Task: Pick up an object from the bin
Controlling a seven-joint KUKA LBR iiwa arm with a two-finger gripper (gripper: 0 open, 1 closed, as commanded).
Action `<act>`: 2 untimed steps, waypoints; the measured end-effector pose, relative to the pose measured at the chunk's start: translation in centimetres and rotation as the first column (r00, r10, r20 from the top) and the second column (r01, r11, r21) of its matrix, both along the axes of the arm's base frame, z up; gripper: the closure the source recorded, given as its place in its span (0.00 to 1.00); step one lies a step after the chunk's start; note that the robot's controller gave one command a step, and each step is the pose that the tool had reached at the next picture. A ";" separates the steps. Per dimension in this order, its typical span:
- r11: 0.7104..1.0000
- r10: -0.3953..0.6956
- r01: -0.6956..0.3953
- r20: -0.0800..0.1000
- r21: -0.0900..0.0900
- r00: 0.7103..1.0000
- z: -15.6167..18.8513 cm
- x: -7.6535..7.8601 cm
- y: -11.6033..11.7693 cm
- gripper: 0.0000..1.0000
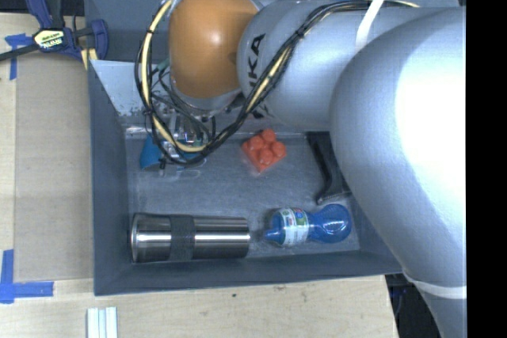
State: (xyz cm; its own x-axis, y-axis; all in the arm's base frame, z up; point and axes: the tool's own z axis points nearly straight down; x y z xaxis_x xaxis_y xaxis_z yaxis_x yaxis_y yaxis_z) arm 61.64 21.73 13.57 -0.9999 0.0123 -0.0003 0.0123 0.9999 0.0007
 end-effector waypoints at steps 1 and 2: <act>0.999 0.047 -0.047 0.006 0.001 0.999 -2.0 1.2 0.5 0.00; 0.996 -0.094 0.094 0.005 0.003 0.996 -5.3 0.1 -2.6 0.00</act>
Offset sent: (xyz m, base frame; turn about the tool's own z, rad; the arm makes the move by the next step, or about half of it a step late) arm -0.0041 -0.0374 -0.0657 0.1414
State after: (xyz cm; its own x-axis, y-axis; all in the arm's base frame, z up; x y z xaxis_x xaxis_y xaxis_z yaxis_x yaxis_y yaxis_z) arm 61.71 19.09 8.27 -0.9943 0.1064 -0.0054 0.1064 0.9943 0.0034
